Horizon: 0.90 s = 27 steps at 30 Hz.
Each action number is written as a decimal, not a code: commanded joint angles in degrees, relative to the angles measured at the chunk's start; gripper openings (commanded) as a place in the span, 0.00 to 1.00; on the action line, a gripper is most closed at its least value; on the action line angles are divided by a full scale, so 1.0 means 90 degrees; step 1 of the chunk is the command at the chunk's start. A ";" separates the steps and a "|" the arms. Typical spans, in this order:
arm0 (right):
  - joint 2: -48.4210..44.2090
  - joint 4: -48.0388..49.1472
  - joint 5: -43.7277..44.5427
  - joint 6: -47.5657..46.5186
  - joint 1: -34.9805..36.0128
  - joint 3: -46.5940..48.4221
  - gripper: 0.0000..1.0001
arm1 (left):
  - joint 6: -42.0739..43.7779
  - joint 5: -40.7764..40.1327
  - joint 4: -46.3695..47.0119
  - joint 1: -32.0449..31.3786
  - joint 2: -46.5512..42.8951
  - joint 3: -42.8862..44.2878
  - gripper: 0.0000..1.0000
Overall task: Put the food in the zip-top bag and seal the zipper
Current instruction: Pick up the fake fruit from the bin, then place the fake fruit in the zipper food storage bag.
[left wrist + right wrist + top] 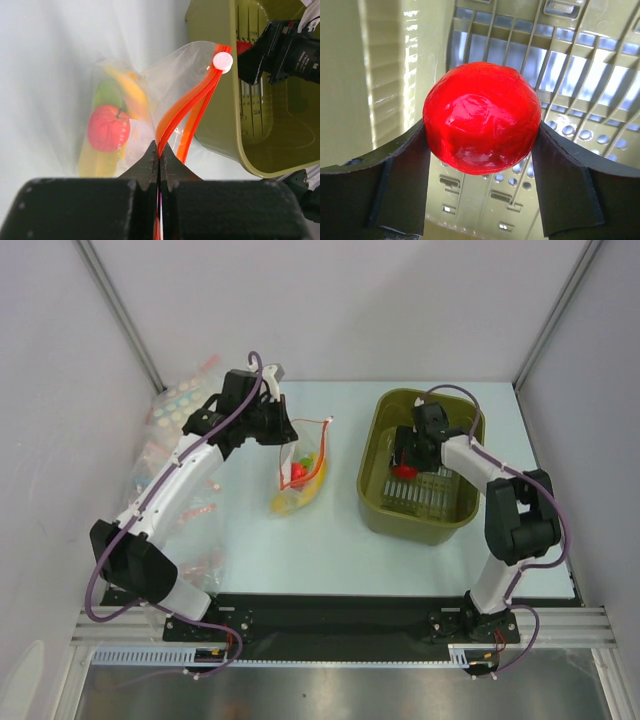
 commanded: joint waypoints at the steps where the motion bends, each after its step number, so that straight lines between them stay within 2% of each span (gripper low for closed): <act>1: -0.0825 -0.0127 -0.0086 -0.0345 0.0093 0.0319 0.43 | 0.0275 -0.0223 -0.0136 -0.0154 -0.0138 0.0674 0.00; 4: -0.1313 -0.0440 -0.0037 -0.0483 0.0425 0.0787 0.43 | 0.0216 -0.0185 -0.0166 -0.0232 -0.0041 0.0869 0.00; 7: -0.1831 -0.0267 -0.0397 -0.0484 0.0650 0.0954 0.41 | 0.0148 -0.0107 -0.0166 -0.0301 0.0057 0.1006 0.00; 10: -0.2203 0.0298 -0.1314 -0.0396 0.0757 0.0819 0.44 | -0.0047 0.0088 -0.0069 -0.0301 0.0125 0.0968 0.00; 14: -0.2779 0.0954 -0.2194 -0.0250 0.0943 0.0671 0.38 | -0.0223 0.0264 -0.0019 -0.0310 0.0194 0.0977 0.00; 20: -0.2742 0.1502 -0.3259 -0.0025 0.1362 0.0846 0.37 | -0.0409 0.0450 -0.0058 -0.0310 0.0145 0.1114 0.00; 27: -0.2284 0.1960 -0.3426 0.0044 0.2035 0.0906 0.37 | -0.0643 0.0850 0.0155 -0.0340 -0.0167 0.0862 0.00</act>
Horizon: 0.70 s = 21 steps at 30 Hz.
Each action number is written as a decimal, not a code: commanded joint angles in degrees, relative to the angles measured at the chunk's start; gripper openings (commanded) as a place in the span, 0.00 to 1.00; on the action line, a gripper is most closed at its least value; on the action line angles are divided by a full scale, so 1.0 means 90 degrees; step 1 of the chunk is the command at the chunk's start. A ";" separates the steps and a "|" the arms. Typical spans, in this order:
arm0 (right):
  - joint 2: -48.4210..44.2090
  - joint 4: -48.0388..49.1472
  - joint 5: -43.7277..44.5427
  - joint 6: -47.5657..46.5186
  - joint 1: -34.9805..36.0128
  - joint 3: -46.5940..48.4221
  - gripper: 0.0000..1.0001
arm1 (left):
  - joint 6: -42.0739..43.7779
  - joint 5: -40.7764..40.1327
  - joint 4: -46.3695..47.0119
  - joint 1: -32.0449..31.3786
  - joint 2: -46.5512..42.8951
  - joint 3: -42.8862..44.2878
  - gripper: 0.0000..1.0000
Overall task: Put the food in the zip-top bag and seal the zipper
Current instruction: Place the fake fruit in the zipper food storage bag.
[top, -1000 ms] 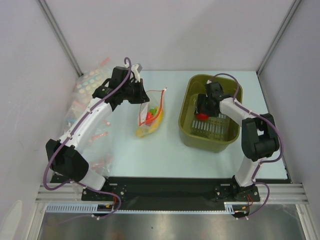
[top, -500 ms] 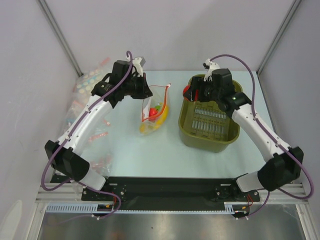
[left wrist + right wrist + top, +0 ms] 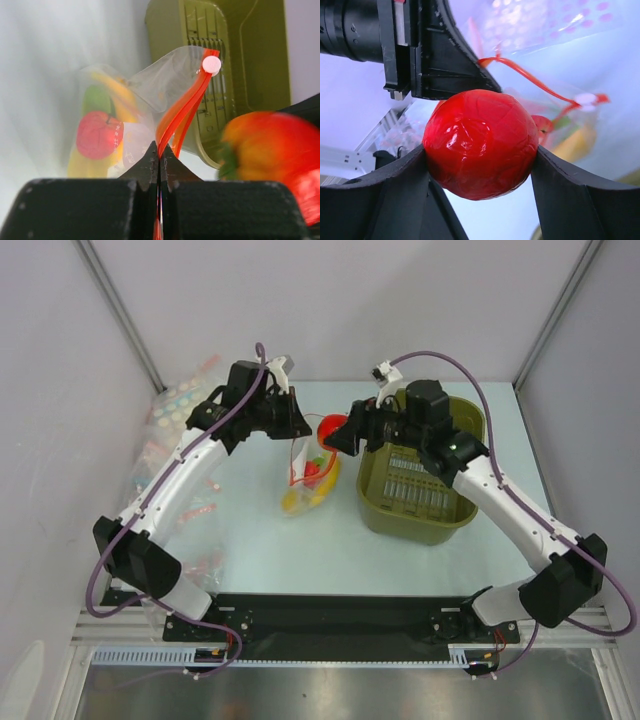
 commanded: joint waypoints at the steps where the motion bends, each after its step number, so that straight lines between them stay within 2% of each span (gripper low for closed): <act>1: 0.0264 0.0642 -0.0259 0.0092 0.0378 0.0245 0.37 | -0.0274 0.0479 0.0460 -0.0051 -0.0464 0.0047 0.00; 6: 0.1026 0.0194 0.0444 -0.0113 0.0935 0.0479 0.37 | -0.0401 0.0762 0.0656 -0.0070 -0.0786 0.0046 0.00; 13: 0.1544 0.0106 0.1079 0.0229 0.1004 0.0284 0.39 | -0.0469 0.0831 0.0578 -0.0080 -0.1040 0.0134 0.00; 16: 0.1467 -0.0070 0.1322 0.0239 0.1101 0.0392 0.74 | -0.0440 0.0753 0.0490 -0.0080 -0.1167 0.0047 0.00; 17: 0.1389 -0.0051 0.1362 0.0200 0.1140 0.0372 0.96 | -0.0440 0.0704 0.0470 -0.0080 -0.1177 0.0017 0.00; 18: 0.1185 -0.0061 0.1440 0.0151 0.1170 0.0343 1.00 | -0.0440 0.0646 0.0383 -0.0070 -0.1187 -0.0002 0.00; 21: 0.0824 -0.0380 0.1607 0.0287 0.1189 0.0469 1.00 | -0.0440 0.0490 0.0285 -0.0080 -0.1206 -0.0110 0.00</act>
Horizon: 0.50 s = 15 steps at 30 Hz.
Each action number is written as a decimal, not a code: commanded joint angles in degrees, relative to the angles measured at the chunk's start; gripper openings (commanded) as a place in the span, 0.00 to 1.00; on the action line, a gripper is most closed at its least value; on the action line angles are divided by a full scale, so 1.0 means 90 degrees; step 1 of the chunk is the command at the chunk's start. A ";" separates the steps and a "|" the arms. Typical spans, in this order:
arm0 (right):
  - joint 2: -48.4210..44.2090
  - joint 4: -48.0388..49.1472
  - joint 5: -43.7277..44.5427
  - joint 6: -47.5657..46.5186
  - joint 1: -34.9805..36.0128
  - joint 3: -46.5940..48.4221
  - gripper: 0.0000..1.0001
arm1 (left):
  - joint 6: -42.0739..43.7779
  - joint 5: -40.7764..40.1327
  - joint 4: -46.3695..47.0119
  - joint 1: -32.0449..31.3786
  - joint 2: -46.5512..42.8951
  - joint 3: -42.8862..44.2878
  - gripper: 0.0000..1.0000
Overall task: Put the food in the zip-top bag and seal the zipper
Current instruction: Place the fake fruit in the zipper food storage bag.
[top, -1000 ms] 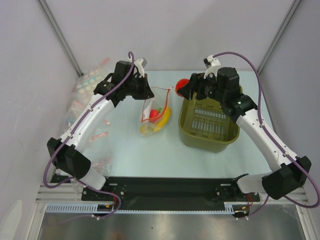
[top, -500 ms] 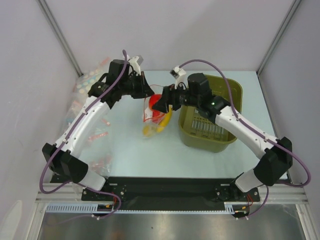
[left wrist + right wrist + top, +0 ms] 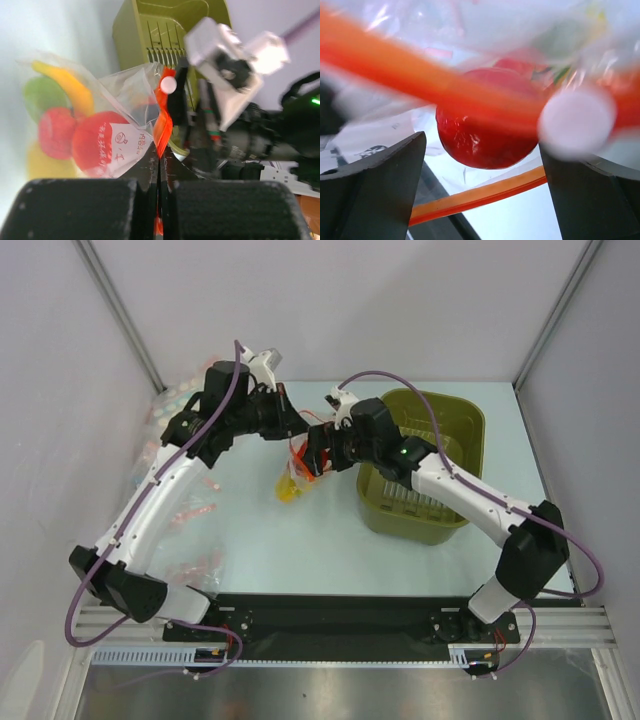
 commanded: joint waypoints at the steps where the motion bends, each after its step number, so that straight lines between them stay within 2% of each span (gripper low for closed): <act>1: -0.0678 -0.0404 0.0370 0.0149 0.0060 0.0319 1.00 | -0.0127 -0.0023 0.0139 -0.0032 -0.0351 -0.0071 0.00; 7: -0.1488 -0.1537 0.1102 0.0978 0.0060 0.0300 0.88 | -0.0185 -0.0092 0.0266 -0.0032 -0.0488 -0.0471 0.00; 10: -0.1840 -0.2015 0.1481 0.1213 0.0060 0.0135 0.86 | -0.0176 -0.0111 0.0315 -0.0032 -0.0527 -0.0511 0.00; 15: -0.2310 -0.2017 0.1611 0.1487 -0.0008 -0.0422 0.82 | -0.0166 -0.0053 0.0363 -0.0032 -0.0625 -0.0549 0.00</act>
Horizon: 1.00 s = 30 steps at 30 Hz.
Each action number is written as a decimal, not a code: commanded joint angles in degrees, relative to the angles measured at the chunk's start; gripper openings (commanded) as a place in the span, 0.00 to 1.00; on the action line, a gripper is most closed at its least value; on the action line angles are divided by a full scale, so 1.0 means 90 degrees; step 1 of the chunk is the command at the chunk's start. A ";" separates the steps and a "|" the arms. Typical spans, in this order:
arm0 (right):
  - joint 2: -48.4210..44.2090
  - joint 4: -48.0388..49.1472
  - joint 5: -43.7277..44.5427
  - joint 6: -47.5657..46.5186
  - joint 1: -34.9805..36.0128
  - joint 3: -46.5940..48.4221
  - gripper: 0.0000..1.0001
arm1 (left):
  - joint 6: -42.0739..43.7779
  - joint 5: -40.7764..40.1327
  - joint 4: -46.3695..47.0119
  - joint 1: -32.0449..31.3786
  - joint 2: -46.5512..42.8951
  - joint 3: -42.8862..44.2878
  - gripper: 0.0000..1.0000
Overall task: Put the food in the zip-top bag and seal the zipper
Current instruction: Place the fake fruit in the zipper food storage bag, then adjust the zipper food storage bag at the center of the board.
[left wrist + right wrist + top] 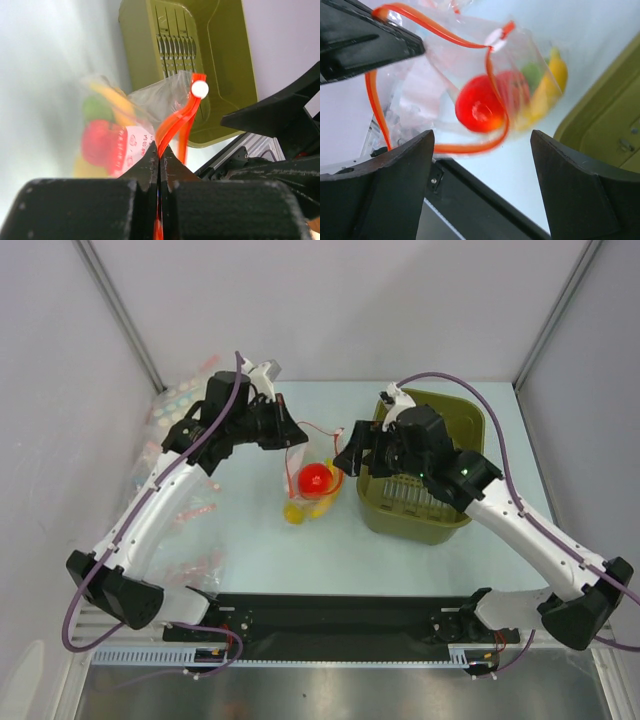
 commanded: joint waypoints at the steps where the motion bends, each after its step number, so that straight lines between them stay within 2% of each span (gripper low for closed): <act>1: -0.0226 -0.0300 0.0270 0.0351 -0.0057 -0.0272 0.81 | -0.0100 0.0057 0.0390 -0.0029 -0.0397 0.0001 0.00; 6: 0.0105 0.0041 -0.0227 0.0273 -0.0096 -0.0243 0.80 | -0.0091 0.0164 0.0449 -0.0039 -0.0465 -0.0047 0.00; 10: 0.0593 0.0217 -0.0258 0.0253 -0.0086 -0.0068 0.79 | -0.0081 0.0174 0.0449 -0.0029 -0.0504 -0.0028 0.00; 15: 0.1120 0.0160 -0.0277 0.0234 -0.0145 0.0274 0.71 | -0.0032 0.0106 0.0390 -0.0039 -0.0553 -0.0008 0.00; 18: 0.1258 -0.0055 -0.0335 0.0214 -0.0145 0.0450 0.33 | 0.0016 0.0076 0.0361 -0.0039 -0.0553 0.0001 0.01; 19: 0.1190 -0.0152 -0.0316 0.0243 -0.0145 0.0479 0.16 | 0.0026 0.0067 0.0342 -0.0029 -0.0553 -0.0008 0.00; 21: 0.1063 -0.0231 -0.0306 0.0273 -0.0154 0.0470 0.08 | 0.0085 -0.0002 0.0322 -0.0039 -0.0572 -0.0086 0.00; 24: 0.0751 -0.0339 -0.0403 0.0390 -0.0164 0.0518 0.06 | 0.0163 0.0037 0.0332 -0.0039 -0.0504 -0.0242 0.00; 26: 0.0624 -0.0242 -0.0733 0.0487 -0.0174 0.0538 0.09 | 0.0202 0.0115 0.0361 -0.0039 -0.0397 -0.0320 0.00; 28: 0.0594 0.0059 -0.1047 0.0556 -0.0164 0.0528 0.19 | 0.0270 0.0252 0.0448 -0.0068 -0.0309 -0.0399 0.00; 30: 0.0613 0.0256 -0.1389 0.0682 -0.0164 0.0509 0.20 | 0.0319 0.0310 0.0507 -0.0155 -0.0270 -0.0409 0.00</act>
